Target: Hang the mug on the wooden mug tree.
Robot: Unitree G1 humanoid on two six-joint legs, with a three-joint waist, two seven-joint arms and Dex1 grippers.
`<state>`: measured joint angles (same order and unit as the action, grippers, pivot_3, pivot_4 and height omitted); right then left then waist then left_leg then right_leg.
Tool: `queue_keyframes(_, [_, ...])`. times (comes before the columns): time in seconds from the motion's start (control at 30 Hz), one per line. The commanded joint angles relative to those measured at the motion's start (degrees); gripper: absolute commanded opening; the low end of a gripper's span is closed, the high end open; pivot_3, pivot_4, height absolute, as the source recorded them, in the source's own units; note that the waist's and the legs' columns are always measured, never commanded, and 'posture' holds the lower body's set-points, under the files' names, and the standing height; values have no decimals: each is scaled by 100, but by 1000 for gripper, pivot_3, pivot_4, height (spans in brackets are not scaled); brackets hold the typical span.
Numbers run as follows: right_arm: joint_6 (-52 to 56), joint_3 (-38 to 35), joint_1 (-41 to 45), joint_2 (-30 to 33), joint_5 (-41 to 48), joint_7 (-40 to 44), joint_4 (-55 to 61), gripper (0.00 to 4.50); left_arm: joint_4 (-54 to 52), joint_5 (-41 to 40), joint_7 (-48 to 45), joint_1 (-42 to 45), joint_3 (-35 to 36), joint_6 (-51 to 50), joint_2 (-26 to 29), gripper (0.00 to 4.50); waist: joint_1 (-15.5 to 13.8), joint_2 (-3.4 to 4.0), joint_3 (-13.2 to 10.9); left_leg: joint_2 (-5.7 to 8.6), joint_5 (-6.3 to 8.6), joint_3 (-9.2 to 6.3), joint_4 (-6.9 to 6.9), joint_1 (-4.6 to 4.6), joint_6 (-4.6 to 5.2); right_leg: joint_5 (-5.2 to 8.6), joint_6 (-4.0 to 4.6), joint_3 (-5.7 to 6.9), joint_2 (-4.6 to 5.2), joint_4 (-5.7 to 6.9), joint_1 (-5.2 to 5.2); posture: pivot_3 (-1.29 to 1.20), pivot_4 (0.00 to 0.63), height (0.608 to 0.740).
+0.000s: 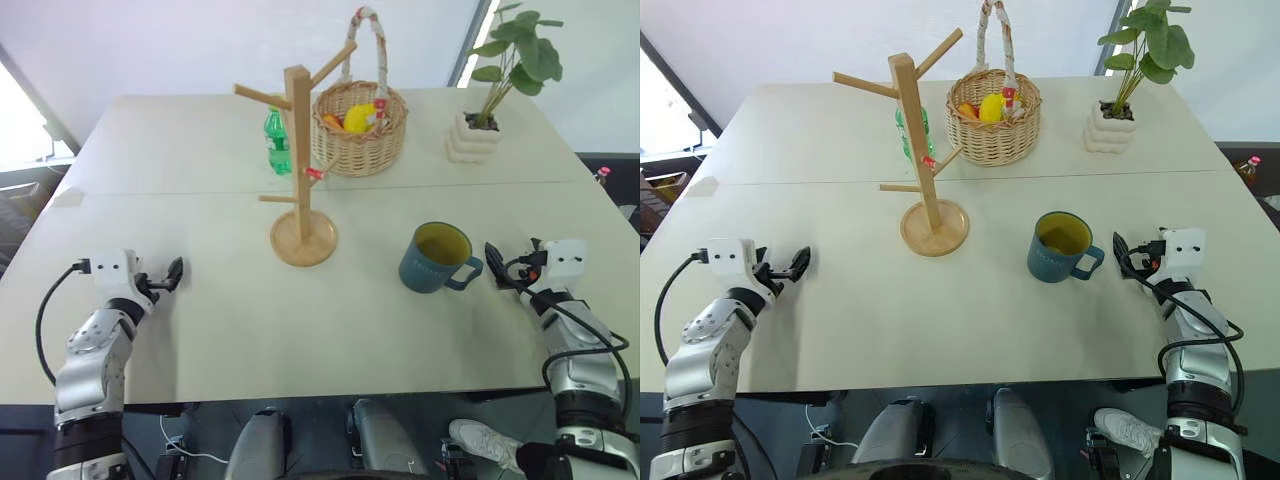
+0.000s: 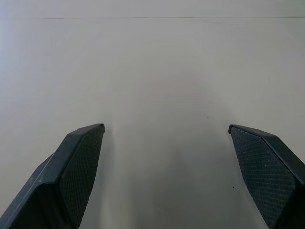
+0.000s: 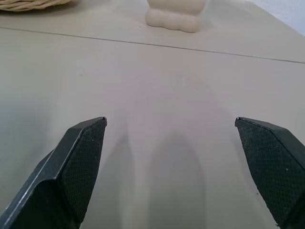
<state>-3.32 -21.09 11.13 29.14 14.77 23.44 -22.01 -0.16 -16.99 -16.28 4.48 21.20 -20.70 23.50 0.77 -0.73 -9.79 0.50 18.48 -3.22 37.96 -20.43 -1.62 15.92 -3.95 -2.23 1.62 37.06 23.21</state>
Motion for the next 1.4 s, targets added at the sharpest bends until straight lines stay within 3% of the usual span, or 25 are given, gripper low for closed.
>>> queue_keyframes(0.03, [-159,-107,89,8,42,-51,6,4460,-106,-26,12,90,65,157,22,4500,-2,0,0,0,0,0,0,0,0,0,0,0,0,0,0,0,150,740])
queue_keyframes(0.3, [-186,-123,10,28,30,-138,52,4460,-203,-35,68,126,-4,31,-53,4500,0,0,0,0,0,0,0,1,0,0,0,0,0,0,-1,0,150,740])
queue_keyframes(0.6, [42,-408,-696,116,190,-221,888,4460,-514,-251,-434,94,-348,-84,-144,4500,-21,0,0,1,0,0,1,-1,0,0,0,-1,2,0,-2,0,150,740])
queue_keyframes(1.1, [601,-830,-2692,-180,945,127,3250,4460,-1142,-349,-2560,-52,-2006,203,228,4500,-11,7,3,-1,0,1,0,3,0,2,2,-4,-2,-2,-7,0,150,740])
queue_keyframes(1.3, [704,-426,-3456,-343,839,376,4059,4460,-1170,-215,-3151,43,-2559,639,305,4500,-15,7,4,-2,0,0,1,4,0,3,3,-5,-3,-5,-9,0,150,740])
queue_keyframes(1.4, [671,-202,-3421,-497,595,188,4189,4460,-1245,-165,-3301,80,-2791,780,261,4500,0,9,3,-4,0,0,1,4,0,4,4,-5,-4,-5,-8,0,150,740])
